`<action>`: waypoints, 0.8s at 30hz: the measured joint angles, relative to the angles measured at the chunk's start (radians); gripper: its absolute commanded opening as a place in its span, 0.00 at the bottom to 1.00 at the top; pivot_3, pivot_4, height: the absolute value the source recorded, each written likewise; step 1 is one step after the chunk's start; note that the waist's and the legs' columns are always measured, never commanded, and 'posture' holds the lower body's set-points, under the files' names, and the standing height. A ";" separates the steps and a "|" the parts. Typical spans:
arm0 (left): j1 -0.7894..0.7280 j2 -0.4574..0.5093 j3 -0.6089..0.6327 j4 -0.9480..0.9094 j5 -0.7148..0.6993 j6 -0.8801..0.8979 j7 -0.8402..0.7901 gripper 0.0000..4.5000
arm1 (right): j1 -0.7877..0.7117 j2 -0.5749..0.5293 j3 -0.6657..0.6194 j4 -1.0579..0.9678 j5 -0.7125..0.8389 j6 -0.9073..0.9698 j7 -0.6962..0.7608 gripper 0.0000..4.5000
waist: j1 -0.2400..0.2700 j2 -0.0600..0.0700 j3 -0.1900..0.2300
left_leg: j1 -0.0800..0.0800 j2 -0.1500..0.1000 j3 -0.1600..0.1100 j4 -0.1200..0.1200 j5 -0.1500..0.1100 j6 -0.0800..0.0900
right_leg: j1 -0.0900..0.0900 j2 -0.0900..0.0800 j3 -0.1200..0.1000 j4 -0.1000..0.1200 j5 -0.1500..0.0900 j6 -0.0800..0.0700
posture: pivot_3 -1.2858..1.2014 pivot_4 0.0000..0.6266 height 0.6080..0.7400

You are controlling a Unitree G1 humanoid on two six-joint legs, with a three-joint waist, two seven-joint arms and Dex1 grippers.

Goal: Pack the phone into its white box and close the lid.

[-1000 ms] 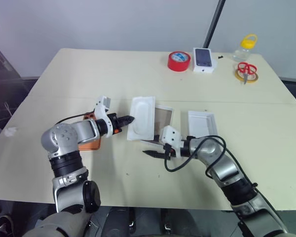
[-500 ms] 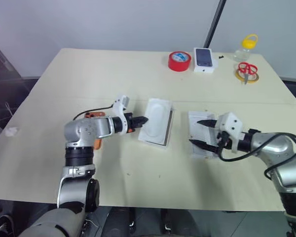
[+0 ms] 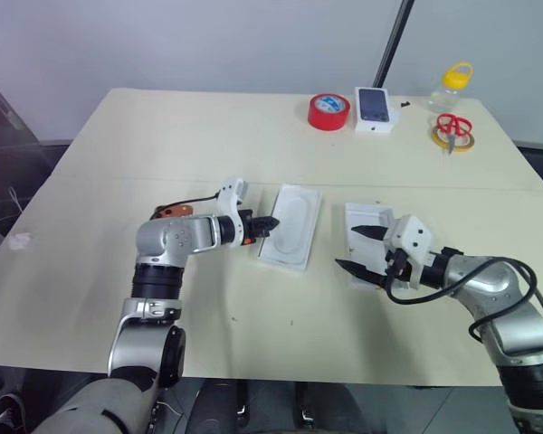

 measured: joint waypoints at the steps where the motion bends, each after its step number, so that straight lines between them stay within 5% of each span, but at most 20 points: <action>1: -0.001 -0.002 0.002 -0.001 -0.004 0.000 -0.004 0.32 | -0.006 0.001 0.004 0.008 -0.001 -0.007 0.000 0.88 | 0.000 0.000 0.000 | 0.000 0.000 0.000 0.000 0.000 0.000 | 0.000 0.000 0.000 0.000 0.000 0.000 | 0.52 0.24 0.96; 6: -0.016 -0.003 0.008 -0.004 -0.010 0.007 -0.007 0.88 | -0.036 0.022 0.041 0.034 -0.013 -0.028 -0.006 0.88 | -0.001 0.000 0.000 | 0.000 0.000 0.000 0.000 0.000 0.000 | 0.000 0.000 0.000 0.000 0.000 0.000 | 0.52 0.24 0.96; 22: -0.038 0.050 0.050 -0.128 -0.048 0.030 0.006 0.88 | -0.168 0.142 0.121 0.092 -0.045 -0.034 -0.053 0.88 | -0.006 0.000 0.000 | 0.000 0.000 0.000 0.000 0.000 0.000 | -0.001 0.000 0.000 0.001 0.001 0.003 | 0.52 0.24 0.96; 24: -0.015 0.097 0.018 -0.173 -0.035 -0.032 -0.036 0.89 | -0.202 0.173 0.141 0.105 -0.056 -0.034 -0.071 0.70 | -0.009 0.000 0.000 | 0.000 0.001 0.000 -0.001 0.000 -0.001 | -0.001 0.000 0.000 0.002 0.001 0.003 | 0.52 0.24 0.96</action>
